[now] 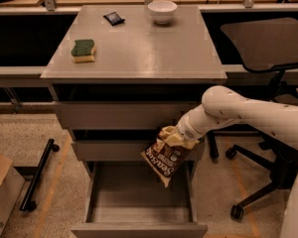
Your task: Pick brown chip bag from bottom drawer and place on counter
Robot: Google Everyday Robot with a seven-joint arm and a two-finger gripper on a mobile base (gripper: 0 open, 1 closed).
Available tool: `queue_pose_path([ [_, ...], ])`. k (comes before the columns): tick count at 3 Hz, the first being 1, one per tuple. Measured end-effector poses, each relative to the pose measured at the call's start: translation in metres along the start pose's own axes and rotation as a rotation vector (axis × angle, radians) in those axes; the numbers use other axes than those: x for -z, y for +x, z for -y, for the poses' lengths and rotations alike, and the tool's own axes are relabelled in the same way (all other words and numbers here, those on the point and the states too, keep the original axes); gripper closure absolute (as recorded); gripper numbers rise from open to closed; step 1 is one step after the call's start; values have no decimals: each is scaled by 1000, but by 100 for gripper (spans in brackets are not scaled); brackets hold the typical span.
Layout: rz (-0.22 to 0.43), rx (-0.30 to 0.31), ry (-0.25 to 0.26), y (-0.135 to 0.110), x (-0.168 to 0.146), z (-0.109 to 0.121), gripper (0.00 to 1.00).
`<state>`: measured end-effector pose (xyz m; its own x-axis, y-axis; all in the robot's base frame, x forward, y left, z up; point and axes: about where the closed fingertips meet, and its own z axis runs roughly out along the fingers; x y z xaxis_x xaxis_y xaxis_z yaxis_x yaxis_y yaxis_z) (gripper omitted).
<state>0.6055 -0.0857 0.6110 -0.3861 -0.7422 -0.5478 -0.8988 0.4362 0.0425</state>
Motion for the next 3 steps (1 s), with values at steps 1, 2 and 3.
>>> queue_pose_path([
  [1, 0, 0, 0, 0, 0, 0, 100],
  [2, -11, 19, -29, -1, -3, -4, 100],
  [3, 9, 50, -13, -7, 23, -11, 100],
])
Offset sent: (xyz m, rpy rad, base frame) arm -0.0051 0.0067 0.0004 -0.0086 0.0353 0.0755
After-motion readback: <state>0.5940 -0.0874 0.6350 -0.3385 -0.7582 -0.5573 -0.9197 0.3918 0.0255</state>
